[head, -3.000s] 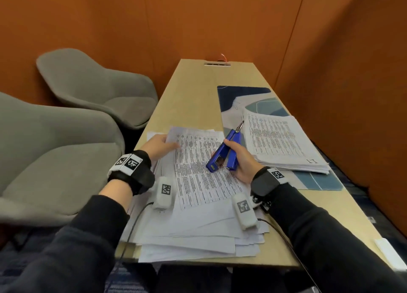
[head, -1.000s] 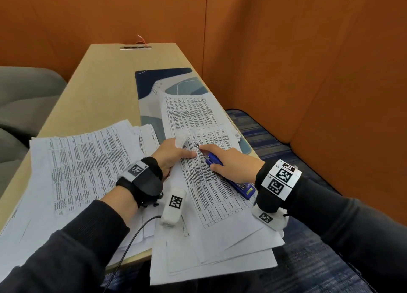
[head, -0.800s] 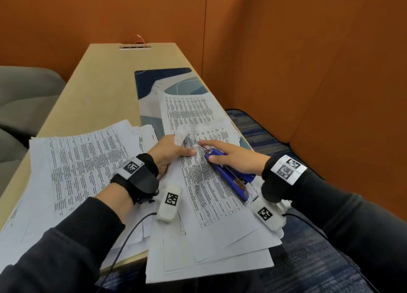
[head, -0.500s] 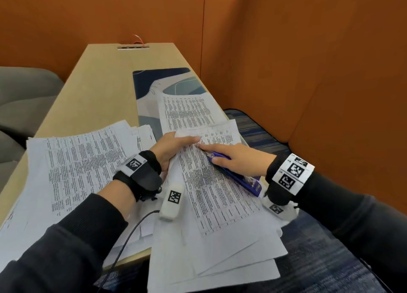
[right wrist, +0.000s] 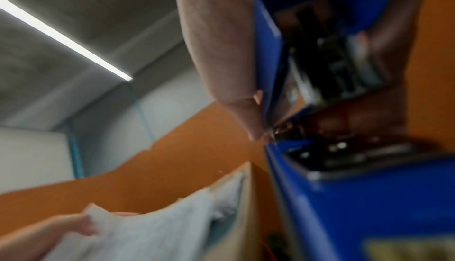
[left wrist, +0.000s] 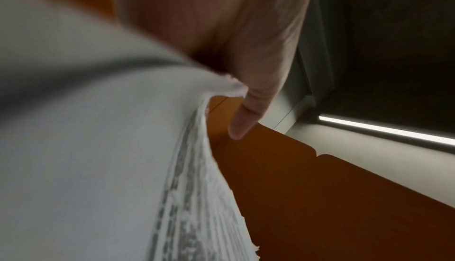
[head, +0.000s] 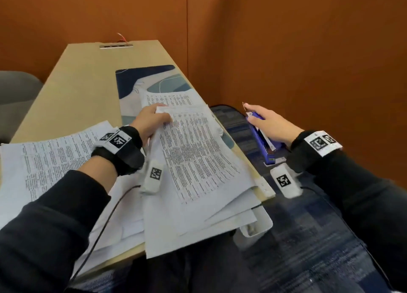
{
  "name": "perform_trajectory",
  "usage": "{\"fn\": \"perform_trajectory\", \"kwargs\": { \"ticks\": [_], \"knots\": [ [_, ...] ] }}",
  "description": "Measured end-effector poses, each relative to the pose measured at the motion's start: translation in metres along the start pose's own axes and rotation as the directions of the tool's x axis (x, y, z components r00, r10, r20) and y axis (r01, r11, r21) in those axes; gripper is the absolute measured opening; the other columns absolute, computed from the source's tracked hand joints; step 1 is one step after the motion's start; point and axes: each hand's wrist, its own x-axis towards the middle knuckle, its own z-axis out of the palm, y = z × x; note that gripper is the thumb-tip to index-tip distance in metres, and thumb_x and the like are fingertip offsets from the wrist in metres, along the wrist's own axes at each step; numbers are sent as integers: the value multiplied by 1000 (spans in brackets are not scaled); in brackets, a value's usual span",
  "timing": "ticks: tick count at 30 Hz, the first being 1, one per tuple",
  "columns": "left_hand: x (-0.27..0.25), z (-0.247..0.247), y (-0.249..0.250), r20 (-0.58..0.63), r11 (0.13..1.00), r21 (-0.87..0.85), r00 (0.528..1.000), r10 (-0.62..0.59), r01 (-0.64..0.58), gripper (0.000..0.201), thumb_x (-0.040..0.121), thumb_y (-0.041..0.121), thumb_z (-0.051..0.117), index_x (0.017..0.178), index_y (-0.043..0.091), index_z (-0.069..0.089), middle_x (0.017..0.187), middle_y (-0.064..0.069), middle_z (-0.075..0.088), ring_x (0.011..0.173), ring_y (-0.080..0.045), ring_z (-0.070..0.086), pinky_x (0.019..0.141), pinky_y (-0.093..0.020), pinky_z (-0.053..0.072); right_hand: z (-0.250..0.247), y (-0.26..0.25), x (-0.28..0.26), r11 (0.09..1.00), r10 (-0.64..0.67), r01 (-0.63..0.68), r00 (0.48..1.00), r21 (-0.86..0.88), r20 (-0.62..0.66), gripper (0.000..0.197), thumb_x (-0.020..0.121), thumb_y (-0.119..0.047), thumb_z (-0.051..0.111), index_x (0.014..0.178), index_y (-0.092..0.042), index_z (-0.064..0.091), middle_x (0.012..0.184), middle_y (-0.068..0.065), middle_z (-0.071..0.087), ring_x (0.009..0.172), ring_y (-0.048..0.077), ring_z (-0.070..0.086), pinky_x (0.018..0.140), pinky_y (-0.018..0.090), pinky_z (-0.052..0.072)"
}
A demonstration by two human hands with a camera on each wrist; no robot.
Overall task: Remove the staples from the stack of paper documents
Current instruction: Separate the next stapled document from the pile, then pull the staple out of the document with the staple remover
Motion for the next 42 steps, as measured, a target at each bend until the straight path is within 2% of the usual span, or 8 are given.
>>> {"fn": "perform_trajectory", "kwargs": {
  "ticks": [9,12,15,21,25,34,38,42],
  "knots": [
    [-8,-9,-42,144,930,346,973,-181,122,52,67,-2,64,117,8,53,113,-22,65,100,-42,64,89,-62,49,71,128,-37,815,569,-377,667,-441,481,62,97,-17,56,152,-20,28,149,3,42,133,23,43,100,23,36],
    [-16,-7,-33,72,980,196,996,-60,45,35,85,-10,57,116,7,57,112,-15,66,97,-31,65,91,-49,51,88,135,-46,742,641,-320,598,-589,481,54,94,-19,59,145,-18,40,135,6,53,116,22,53,79,22,42],
    [-21,-6,-33,143,989,150,989,-29,7,39,87,-1,61,124,12,54,112,-8,68,98,-27,67,90,-47,53,95,136,-46,685,678,-213,537,-696,503,48,93,-16,57,140,-14,49,144,6,50,129,25,49,99,28,43],
    [-26,2,-33,70,992,103,996,63,-70,40,92,-1,54,128,14,49,118,-9,64,101,-25,64,87,-44,52,90,155,-26,626,680,-75,540,-776,496,65,50,-38,79,113,-25,71,114,1,69,103,23,64,99,36,51],
    [-26,5,-20,-63,982,1,980,186,-187,29,94,3,52,121,12,51,111,-2,65,99,-20,65,84,-39,53,72,124,-33,647,678,-95,526,-757,513,63,90,-10,63,148,-10,39,151,7,43,122,23,52,94,33,46],
    [-31,12,-25,-41,981,-11,980,195,-196,30,95,4,50,125,8,51,120,-10,63,103,-25,64,89,-44,52,88,149,-41,716,660,-222,523,-662,539,67,85,-3,57,147,-21,43,152,-3,41,115,18,51,92,30,48],
    [-30,12,-26,-106,971,-10,966,238,-240,28,99,10,46,126,10,52,119,-7,64,102,-21,64,91,-44,51,78,144,-43,743,626,-297,624,-600,467,57,77,-25,64,132,-12,57,136,6,56,119,27,58,86,28,47],
    [-31,13,-10,-200,944,-69,931,304,-323,27,100,15,43,124,11,54,115,-2,66,101,-17,65,89,-37,53,37,121,-23,847,532,-507,804,-161,265,31,80,-34,73,94,-8,62,86,9,66,66,19,60,59,24,45]
  ]
}}
